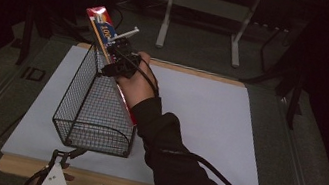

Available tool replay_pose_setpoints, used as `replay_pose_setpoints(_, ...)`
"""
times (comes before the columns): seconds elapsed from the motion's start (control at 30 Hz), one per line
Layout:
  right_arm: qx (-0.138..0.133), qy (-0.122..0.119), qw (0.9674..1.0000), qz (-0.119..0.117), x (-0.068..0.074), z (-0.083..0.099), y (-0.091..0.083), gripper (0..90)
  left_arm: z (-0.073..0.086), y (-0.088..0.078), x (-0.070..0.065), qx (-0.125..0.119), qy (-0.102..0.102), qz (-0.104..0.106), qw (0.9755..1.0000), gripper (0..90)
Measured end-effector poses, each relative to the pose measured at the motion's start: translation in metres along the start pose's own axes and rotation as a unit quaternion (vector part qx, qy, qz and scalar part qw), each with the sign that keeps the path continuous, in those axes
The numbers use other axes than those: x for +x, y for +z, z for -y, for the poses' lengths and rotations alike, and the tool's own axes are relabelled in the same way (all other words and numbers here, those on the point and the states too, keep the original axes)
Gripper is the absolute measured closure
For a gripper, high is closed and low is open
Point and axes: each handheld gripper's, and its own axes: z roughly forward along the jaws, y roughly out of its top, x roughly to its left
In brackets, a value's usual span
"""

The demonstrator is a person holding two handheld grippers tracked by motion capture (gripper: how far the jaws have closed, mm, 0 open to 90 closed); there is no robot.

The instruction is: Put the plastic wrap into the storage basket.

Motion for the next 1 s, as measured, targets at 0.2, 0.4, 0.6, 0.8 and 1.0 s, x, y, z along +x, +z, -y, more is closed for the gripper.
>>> replay_pose_setpoints(0.2, -0.026, 0.012, 0.9996, -0.007, 0.013, 0.005, 0.015, 39.7, 0.0, -0.001, 0.0, -0.001, 0.0, 0.002, 1.0, 0.0)
replay_pose_setpoints(0.4, -0.02, 0.034, 0.9991, -0.016, 0.016, 0.015, 0.034, 39.7, 0.0, 0.0, 0.0, -0.001, -0.001, 0.003, 1.0, 0.0)
replay_pose_setpoints(0.6, -0.002, 0.035, 0.999, -0.027, 0.022, 0.025, 0.051, 39.6, 0.0, -0.001, 0.0, -0.002, 0.001, 0.004, 1.0, 0.0)
replay_pose_setpoints(0.8, 0.009, 0.036, 0.999, -0.025, 0.026, 0.035, 0.062, 39.7, 0.0, -0.001, -0.001, -0.001, 0.002, 0.006, 1.0, 0.1)
replay_pose_setpoints(1.0, 0.021, 0.043, 0.9984, -0.03, 0.023, 0.042, 0.069, 39.6, 0.0, 0.0, -0.001, 0.002, 0.005, 0.007, 1.0, 0.0)
